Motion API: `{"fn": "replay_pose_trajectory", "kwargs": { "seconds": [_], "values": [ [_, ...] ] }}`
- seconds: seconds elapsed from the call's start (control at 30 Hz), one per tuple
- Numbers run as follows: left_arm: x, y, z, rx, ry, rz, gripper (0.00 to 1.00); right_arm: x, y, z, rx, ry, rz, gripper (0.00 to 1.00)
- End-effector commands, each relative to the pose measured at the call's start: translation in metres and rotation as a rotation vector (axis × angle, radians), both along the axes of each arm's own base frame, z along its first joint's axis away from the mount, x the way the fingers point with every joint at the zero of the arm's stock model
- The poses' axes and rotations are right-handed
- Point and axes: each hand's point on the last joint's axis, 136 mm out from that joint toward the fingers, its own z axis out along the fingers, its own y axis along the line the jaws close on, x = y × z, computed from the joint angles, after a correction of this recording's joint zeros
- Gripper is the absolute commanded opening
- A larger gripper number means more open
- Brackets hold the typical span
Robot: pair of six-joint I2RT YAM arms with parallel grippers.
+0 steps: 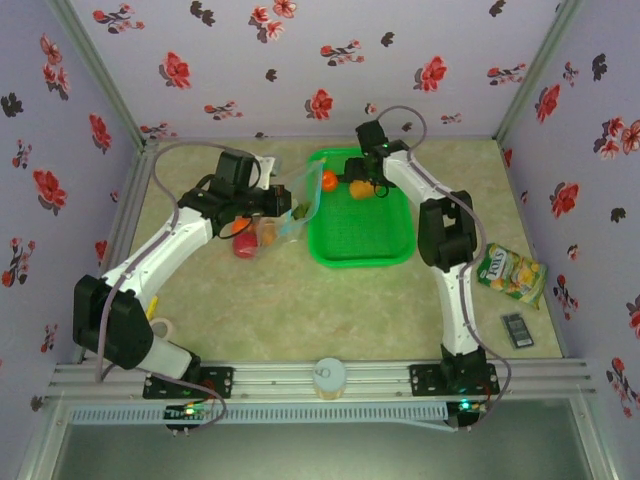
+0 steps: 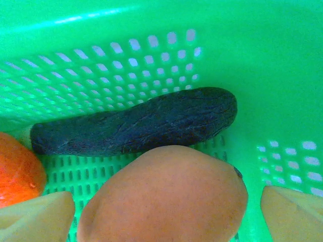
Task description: Place the food in the zip-top bag and seal the zipper
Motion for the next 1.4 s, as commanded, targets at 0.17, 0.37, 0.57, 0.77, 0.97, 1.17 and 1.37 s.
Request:
{"fn": "replay_pose_trajectory", "kwargs": {
  "seconds": [0.17,0.37,0.57,0.77,0.97,1.17,1.37],
  "values": [
    [0.004,0.002,0.008,-0.003,-0.018,0.002,0.00,-0.006,0.000,-0.022,-0.010,0.066,-0.005,0.92],
    [0.006,0.001,0.006,-0.005,-0.012,0.000,0.00,-0.013,0.003,-0.029,0.005,0.090,0.013,0.76],
    [0.004,0.001,0.005,-0.007,-0.009,0.000,0.00,-0.025,0.007,-0.027,0.048,0.109,0.034,0.55],
    [0.004,0.001,0.000,-0.008,-0.002,0.001,0.00,-0.045,0.010,-0.008,0.119,0.072,0.054,0.42],
    [0.006,-0.003,-0.008,-0.015,0.020,-0.004,0.00,-0.067,0.010,0.029,0.185,-0.007,0.074,0.41],
    [0.007,-0.008,-0.008,-0.035,0.026,-0.012,0.00,-0.087,0.021,0.087,0.231,-0.160,0.130,0.40],
    [0.010,-0.011,0.004,-0.067,0.003,-0.013,0.00,-0.112,0.052,0.149,0.211,-0.327,0.241,0.41]
  ]
}}
